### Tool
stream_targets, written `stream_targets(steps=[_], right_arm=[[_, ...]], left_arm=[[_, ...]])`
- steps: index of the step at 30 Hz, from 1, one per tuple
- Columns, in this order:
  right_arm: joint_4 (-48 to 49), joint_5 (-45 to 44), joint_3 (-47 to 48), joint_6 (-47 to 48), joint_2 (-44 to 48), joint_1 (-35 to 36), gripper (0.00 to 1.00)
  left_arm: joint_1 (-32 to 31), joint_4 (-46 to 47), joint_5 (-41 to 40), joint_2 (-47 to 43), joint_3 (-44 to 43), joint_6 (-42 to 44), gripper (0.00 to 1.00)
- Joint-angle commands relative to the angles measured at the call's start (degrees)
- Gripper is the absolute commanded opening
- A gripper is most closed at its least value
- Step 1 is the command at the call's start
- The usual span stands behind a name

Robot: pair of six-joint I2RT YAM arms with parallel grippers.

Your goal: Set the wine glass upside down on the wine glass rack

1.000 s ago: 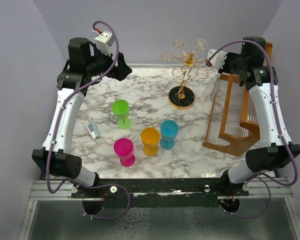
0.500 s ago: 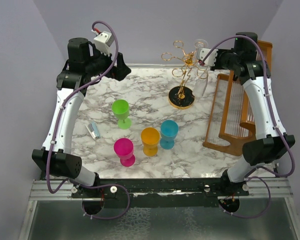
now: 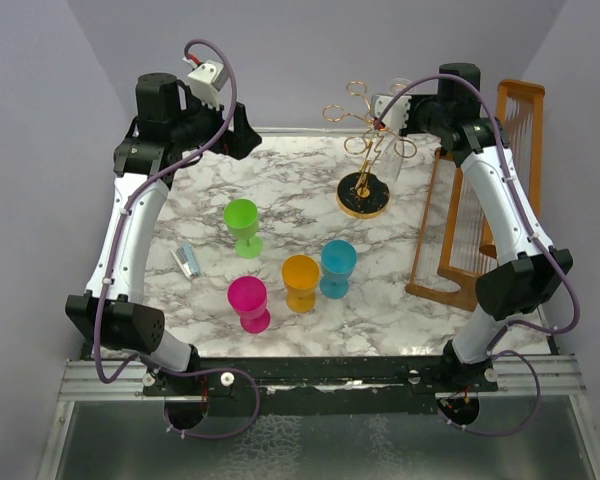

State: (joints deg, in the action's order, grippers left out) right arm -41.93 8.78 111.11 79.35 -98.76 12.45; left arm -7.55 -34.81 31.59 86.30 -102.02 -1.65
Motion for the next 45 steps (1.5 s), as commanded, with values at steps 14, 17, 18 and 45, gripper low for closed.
stream_targets(steps=[14, 17, 18, 45], right_arm=[[6.0, -11.3, 0.2, -0.4, 0.1, 0.1, 0.01], [6.2, -12.6, -0.1, -0.1, 0.0, 0.0, 0.01], [6.4, -12.9, -0.1, -0.1, 0.1, 0.1, 0.01], [9.6, -19.5, -7.9, 0.0, 2.1, 0.0, 0.13]], left_arm=[[0.3, 0.0, -0.7, 1.4, -2.8, 1.2, 0.94], [0.3, 0.0, -0.6, 1.5, -2.9, 1.2, 0.94], [0.3, -0.1, -0.5, 1.5, -2.8, 1.1, 0.94], [0.3, 0.2, 0.0, 1.1, -2.3, 1.1, 0.93]])
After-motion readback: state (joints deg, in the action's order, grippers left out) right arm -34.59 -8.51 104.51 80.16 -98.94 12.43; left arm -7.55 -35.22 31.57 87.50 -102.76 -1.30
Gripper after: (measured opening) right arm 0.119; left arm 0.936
